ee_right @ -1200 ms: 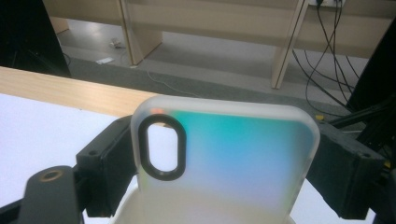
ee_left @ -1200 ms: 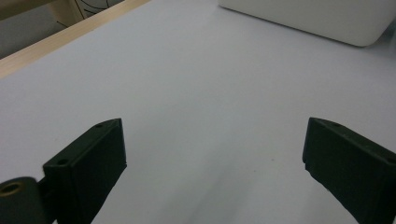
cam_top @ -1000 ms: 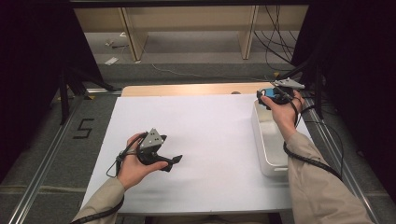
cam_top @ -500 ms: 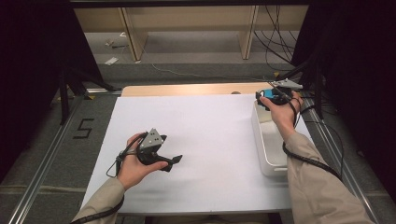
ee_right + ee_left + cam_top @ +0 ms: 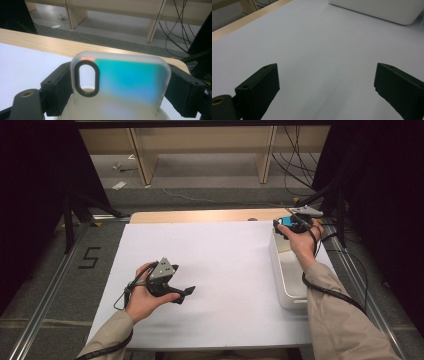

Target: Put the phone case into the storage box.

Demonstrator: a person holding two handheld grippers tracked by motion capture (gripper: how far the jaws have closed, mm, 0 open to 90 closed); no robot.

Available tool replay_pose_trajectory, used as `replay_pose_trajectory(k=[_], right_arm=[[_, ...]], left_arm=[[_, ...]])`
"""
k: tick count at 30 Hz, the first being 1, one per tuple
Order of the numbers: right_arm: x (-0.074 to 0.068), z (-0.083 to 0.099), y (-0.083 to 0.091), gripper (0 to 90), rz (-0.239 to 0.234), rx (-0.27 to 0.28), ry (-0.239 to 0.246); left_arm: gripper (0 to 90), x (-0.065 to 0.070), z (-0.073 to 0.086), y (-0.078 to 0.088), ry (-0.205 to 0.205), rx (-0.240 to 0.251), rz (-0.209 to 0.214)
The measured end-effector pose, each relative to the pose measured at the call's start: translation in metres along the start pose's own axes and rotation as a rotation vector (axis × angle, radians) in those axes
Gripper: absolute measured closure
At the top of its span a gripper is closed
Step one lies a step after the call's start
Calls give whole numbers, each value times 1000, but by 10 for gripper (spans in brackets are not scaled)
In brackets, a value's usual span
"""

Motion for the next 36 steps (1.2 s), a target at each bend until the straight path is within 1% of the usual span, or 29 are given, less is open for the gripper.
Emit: replay_pose_trajectory(k=[13, 20, 28, 31, 34, 36], right_arm=[[0, 0, -1, 175, -1, 0, -1], [0, 1, -1, 173, 4, -1, 1], [1, 1, -2, 166, 16, 11, -4], [1, 1, -2, 140, 14, 9, -8], [0, 2, -4, 89, 7, -4, -9], [1, 4, -5, 59, 16, -18, -9]], left_arm=[[58, 0, 0, 0, -1, 0, 1], [58, 0, 0, 0, -1, 1, 1], [58, 0, 0, 0, 0, 1, 1], [58, 0, 0, 0, -3, 0, 1], [58, 1, 0, 0, -2, -1, 3], [58, 1, 0, 0, -1, 0, 2]])
Point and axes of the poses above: each handheld gripper's, and its own axes: y roughly backward along the jaws, z roughly out of its underside, x roughly to its right, the point moved 8 cm from there along -y, roughly forward along the jaws, and after that the axes turned 11 degrees about -x, right-handed, at the moved point
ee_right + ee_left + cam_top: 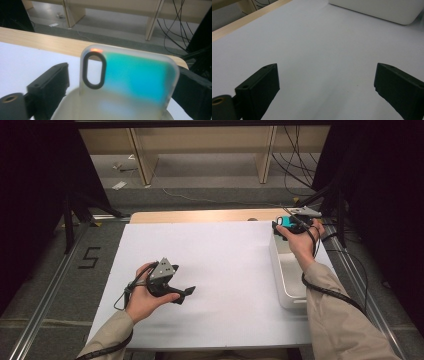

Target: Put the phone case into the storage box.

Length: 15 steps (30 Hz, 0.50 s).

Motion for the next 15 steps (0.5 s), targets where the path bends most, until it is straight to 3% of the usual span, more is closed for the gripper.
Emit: replay_pose_trajectory(k=[15], right_arm=[[2, -5, 3, 21, 13, 43, -3]], left_arm=[[58, 0, 0, 0, 0, 0, 2]])
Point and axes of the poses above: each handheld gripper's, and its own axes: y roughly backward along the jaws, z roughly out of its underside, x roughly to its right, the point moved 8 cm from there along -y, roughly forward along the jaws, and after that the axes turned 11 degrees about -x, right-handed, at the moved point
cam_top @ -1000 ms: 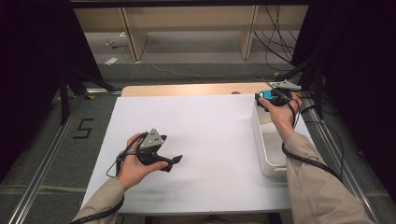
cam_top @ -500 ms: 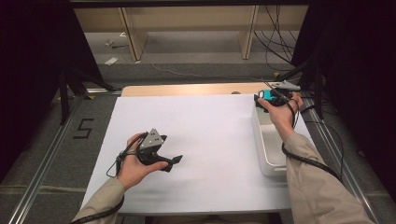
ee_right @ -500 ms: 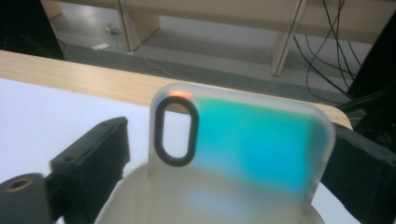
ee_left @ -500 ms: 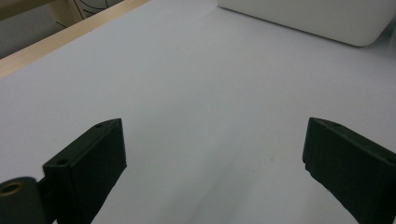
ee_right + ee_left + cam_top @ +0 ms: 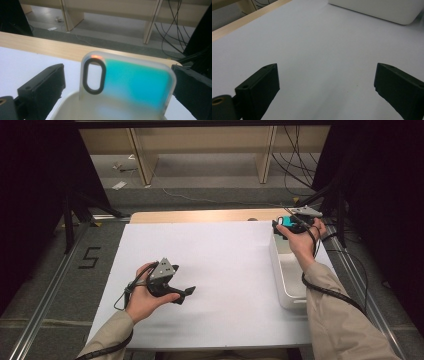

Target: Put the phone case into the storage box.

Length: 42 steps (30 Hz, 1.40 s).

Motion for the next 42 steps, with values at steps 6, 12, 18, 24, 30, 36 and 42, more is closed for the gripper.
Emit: replay_pose_trajectory(k=[6, 12, 18, 24, 30, 36, 42], right_arm=[[2, -4, 3, 23, 7, 29, -6], [3, -10, 8, 26, 6, 56, -12], [2, -13, 13, 30, -3, 66, -17], [2, -14, 18, 39, -9, 71, -21], [1, -17, 22, 42, -12, 85, -20], [-3, -18, 30, 58, -22, 96, -7], [-9, -18, 38, 90, -42, 95, 13]], left_arm=[[58, 0, 0, 0, 0, 0, 0], [58, 0, 0, 0, 2, -1, 0], [58, 0, 0, 0, 3, -2, 0], [58, 0, 0, 0, 3, -4, -2], [58, 1, 0, 1, 4, -4, -2], [58, 1, 0, 1, 3, -3, -2], [58, 1, 0, 1, 3, -3, -3]])
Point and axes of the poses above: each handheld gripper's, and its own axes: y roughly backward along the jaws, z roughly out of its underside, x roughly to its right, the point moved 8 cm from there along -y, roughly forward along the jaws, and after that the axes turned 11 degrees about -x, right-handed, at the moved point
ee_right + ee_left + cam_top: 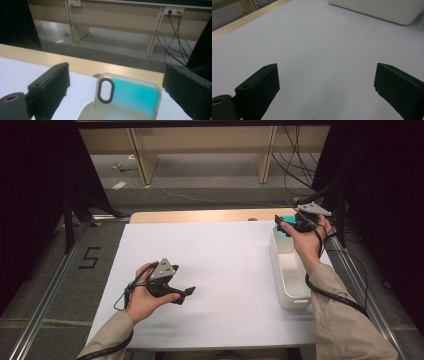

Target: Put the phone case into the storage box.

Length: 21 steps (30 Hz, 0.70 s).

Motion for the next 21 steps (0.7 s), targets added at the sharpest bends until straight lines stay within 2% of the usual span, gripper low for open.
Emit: replay_pose_trajectory(k=[11, 21], right_arm=[[-16, 2, 15, 123, -37, 6, 41], [-32, 12, 31, 147, -97, -4, 77]], left_arm=[[58, -1, 0, 1, 0, 1, -3], [58, 0, -1, 0, 0, 6, -2]])
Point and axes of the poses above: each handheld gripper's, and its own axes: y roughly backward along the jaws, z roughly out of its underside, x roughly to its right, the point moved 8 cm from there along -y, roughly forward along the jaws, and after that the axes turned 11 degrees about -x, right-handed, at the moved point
